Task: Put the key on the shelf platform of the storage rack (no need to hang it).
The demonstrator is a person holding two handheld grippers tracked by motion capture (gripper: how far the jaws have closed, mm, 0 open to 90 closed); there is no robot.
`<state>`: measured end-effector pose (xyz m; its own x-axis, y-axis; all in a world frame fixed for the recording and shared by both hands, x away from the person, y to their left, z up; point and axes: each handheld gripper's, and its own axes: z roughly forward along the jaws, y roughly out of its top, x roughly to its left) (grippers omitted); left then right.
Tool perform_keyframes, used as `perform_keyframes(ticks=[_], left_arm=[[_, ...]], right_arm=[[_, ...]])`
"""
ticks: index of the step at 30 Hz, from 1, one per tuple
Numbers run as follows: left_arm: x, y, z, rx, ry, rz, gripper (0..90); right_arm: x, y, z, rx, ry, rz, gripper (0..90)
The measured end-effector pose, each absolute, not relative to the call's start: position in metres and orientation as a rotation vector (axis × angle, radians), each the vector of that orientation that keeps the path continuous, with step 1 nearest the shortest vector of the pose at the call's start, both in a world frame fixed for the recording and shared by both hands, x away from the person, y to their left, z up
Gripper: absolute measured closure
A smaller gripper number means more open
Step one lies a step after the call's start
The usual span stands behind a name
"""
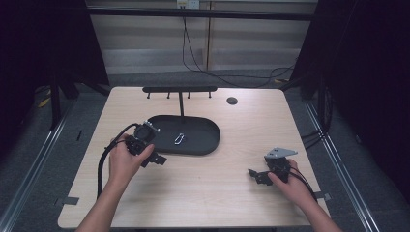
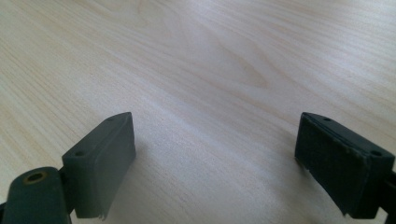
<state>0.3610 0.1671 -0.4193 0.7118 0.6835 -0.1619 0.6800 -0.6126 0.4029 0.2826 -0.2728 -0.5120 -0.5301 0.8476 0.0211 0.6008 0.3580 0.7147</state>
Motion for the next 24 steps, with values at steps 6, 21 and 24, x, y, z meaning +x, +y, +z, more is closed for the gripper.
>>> perform_keyframes(ticks=[6,21,24], left_arm=[[0.356,0.175,-0.424,2.486,1.058,0.005,19.8],[0.341,0.192,-0.436,2.474,1.074,-0.017,20.3],[0.338,0.196,-0.438,2.471,1.08,-0.022,20.3]], right_arm=[[0.283,-0.273,-0.512,1.272,2.274,0.973,11.9],[0.283,-0.273,-0.512,1.272,2.275,0.973,11.9],[0.283,-0.273,-0.512,1.273,2.273,0.972,11.9]])
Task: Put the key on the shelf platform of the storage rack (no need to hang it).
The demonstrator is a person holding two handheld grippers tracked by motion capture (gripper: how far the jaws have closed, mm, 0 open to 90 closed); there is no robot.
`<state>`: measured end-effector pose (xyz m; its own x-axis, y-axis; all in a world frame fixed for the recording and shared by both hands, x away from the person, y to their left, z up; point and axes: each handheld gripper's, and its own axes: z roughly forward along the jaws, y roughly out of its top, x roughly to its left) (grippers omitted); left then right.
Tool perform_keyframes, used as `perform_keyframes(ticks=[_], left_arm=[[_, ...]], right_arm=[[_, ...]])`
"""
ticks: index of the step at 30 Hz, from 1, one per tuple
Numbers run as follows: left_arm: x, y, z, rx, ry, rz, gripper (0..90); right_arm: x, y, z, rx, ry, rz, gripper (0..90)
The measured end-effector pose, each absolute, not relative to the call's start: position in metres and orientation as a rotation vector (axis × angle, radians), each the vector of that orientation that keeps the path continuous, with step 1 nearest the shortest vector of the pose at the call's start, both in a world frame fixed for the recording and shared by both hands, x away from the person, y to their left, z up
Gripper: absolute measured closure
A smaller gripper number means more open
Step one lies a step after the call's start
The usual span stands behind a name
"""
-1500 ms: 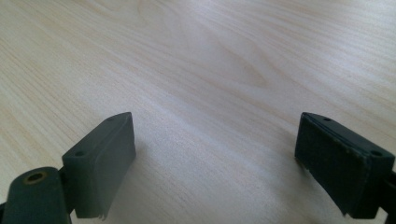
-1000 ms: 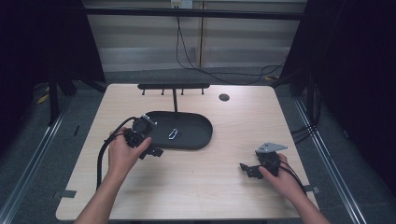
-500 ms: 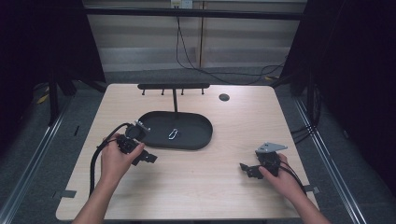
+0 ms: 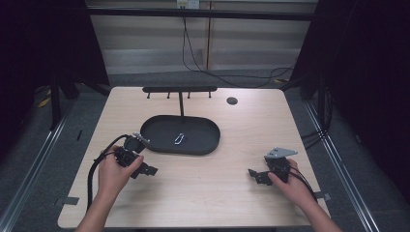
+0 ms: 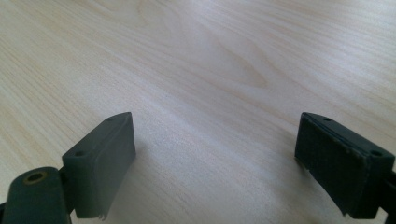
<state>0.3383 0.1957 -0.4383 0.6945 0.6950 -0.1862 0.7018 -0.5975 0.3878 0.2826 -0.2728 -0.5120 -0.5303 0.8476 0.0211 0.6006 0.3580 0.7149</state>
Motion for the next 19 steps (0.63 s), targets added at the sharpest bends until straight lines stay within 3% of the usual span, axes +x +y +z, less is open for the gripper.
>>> perform_keyframes(ticks=[19], left_arm=[[0.324,0.209,-0.454,2.493,1.088,-0.015,20.3]], right_arm=[[0.283,-0.273,-0.512,1.272,2.274,0.974,11.9]])
